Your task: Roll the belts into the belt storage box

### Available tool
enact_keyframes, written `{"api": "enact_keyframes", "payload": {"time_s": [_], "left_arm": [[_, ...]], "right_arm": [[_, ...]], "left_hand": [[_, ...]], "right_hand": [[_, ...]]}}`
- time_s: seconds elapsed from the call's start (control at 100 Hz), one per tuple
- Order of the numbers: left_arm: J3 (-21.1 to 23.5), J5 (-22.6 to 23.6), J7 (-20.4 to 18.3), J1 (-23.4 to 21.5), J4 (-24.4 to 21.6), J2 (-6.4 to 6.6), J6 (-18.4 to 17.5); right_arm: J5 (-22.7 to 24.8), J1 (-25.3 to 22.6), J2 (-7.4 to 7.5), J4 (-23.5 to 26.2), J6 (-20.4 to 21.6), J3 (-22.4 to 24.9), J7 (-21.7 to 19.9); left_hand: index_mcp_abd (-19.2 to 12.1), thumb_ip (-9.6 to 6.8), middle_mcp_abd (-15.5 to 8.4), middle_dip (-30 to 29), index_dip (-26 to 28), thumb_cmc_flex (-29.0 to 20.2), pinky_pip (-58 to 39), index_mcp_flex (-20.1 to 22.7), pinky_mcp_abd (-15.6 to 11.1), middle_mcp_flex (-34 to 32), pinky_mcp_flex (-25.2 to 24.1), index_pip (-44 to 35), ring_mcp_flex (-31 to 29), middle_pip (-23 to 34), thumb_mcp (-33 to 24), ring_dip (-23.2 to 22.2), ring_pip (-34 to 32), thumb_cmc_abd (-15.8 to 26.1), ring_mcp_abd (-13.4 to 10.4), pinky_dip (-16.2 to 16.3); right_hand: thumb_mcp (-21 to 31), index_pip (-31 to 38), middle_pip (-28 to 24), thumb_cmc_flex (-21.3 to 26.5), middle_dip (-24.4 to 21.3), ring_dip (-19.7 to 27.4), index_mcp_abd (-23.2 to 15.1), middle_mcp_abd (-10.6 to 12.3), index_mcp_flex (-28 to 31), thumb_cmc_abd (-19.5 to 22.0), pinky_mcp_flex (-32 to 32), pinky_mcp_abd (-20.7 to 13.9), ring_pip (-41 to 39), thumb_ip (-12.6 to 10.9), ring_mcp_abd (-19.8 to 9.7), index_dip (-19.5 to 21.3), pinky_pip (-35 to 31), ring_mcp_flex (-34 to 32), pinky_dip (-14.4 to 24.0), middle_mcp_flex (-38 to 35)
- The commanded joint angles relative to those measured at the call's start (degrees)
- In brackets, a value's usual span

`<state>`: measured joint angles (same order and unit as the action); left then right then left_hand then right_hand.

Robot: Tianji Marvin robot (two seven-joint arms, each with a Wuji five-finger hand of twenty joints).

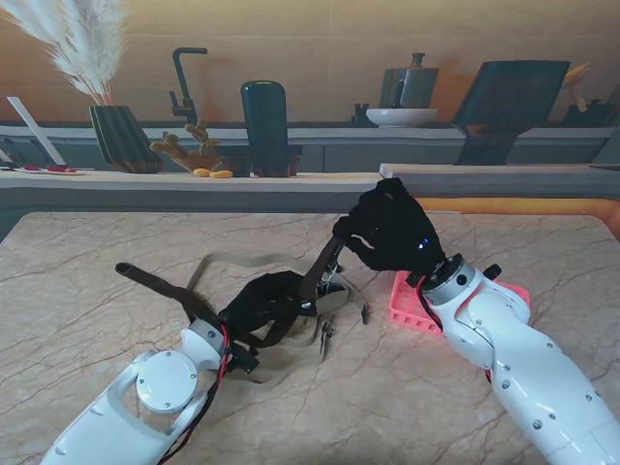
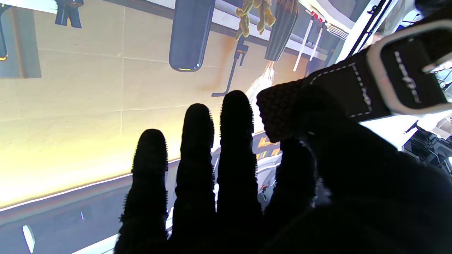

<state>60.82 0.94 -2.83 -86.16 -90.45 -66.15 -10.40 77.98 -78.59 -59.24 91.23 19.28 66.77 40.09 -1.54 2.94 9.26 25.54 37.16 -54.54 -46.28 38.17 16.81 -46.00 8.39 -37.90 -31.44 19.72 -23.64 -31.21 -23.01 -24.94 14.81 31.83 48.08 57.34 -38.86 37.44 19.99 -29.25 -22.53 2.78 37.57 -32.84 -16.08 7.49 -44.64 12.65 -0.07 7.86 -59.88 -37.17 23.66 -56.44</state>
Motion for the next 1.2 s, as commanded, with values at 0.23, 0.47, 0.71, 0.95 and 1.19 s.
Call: {"api": "enact_keyframes", "payload": {"time_s": [0.23, 0.47, 0.71, 0.95, 1.19], "left_arm": [[-0.8, 0.95, 1.57, 0.0, 1.06, -0.66, -1.94], [-1.23, 2.85, 3.36, 0.55, 2.45, -0.83, -6.24], [-0.48, 4.97, 6.57, -0.47, 2.0, -1.23, -8.76], [0.66, 3.7, 8.05, -2.08, 0.38, -1.58, -9.06], [-0.43, 7.55, 13.13, -1.9, 0.64, -2.57, -8.35]], "right_arm": [[-0.41, -0.18, -0.33, 0.64, -0.27, 0.4, -0.07], [-2.45, -0.37, -0.87, -0.52, -1.11, 0.21, -0.96], [-5.56, 0.52, -1.62, -3.52, -3.36, -2.02, -2.51], [-9.13, 2.29, -2.45, -7.15, -6.03, -5.35, -4.5], [-17.58, 4.64, -4.88, -11.35, -10.46, -9.81, -6.21]], "left_hand": [[-1.86, 1.63, -2.26, 12.2, -2.93, -3.9, -3.99, 3.36, -0.96, -8.46, 2.83, -9.35, -6.35, 2.9, -2.32, -2.86, -6.37, 1.25, -1.93, 2.06], [1.55, 2.74, -1.04, 15.38, -2.5, -6.97, -11.42, 2.75, -2.04, -15.34, 7.42, -12.02, -13.76, 9.21, -4.06, -6.68, -15.77, 3.4, -1.44, 2.97], [1.95, 4.87, -1.43, 16.17, -2.33, -7.0, -12.41, 1.58, -2.9, -15.72, 8.97, -13.46, -15.07, 11.03, -3.71, -7.98, -17.98, 4.4, -1.6, 2.62], [4.04, 4.05, -2.68, 15.36, -1.06, -5.66, -13.31, -4.83, -3.82, -16.36, 10.01, -17.71, -15.7, 10.96, -4.18, -7.99, -18.87, 3.01, -2.24, 2.69], [4.94, 3.59, -3.73, 13.23, 0.36, -4.24, -14.91, -8.31, -4.33, -16.45, 10.81, -20.34, -16.73, 10.76, -5.05, -8.29, -20.91, 1.98, -3.13, 2.93]], "right_hand": [[2.29, 7.6, -0.21, 2.05, 0.2, -0.68, -2.61, -0.21, 5.4, 4.05, 1.0, 1.03, -1.1, -1.21, 0.44, 4.62, -1.37, -0.9, -1.14, -0.48], [2.14, 7.54, -0.38, 2.09, 0.21, -0.72, -2.51, -0.27, 5.38, 4.08, 1.0, 1.03, -1.09, -1.34, 0.49, 4.76, -1.38, -1.08, -1.2, -0.53], [2.37, 7.21, 0.4, 1.81, -1.01, -0.55, -1.79, -2.1, 5.86, 3.61, -0.09, 1.62, -0.92, -1.41, 0.26, 4.3, -1.52, -3.73, -1.21, -3.41], [2.92, 7.04, 0.74, 1.46, -1.7, -0.76, -1.18, -2.43, 6.5, 2.97, -0.72, 2.03, -1.13, -1.32, 0.36, 3.76, -1.29, -5.33, -1.32, -5.51], [3.37, 6.82, 0.49, 1.12, -1.63, -1.35, 0.14, -2.34, 6.92, 2.49, -0.68, 2.39, -1.67, -1.21, 0.88, 2.99, -1.04, -5.2, -1.36, -5.86]]}}
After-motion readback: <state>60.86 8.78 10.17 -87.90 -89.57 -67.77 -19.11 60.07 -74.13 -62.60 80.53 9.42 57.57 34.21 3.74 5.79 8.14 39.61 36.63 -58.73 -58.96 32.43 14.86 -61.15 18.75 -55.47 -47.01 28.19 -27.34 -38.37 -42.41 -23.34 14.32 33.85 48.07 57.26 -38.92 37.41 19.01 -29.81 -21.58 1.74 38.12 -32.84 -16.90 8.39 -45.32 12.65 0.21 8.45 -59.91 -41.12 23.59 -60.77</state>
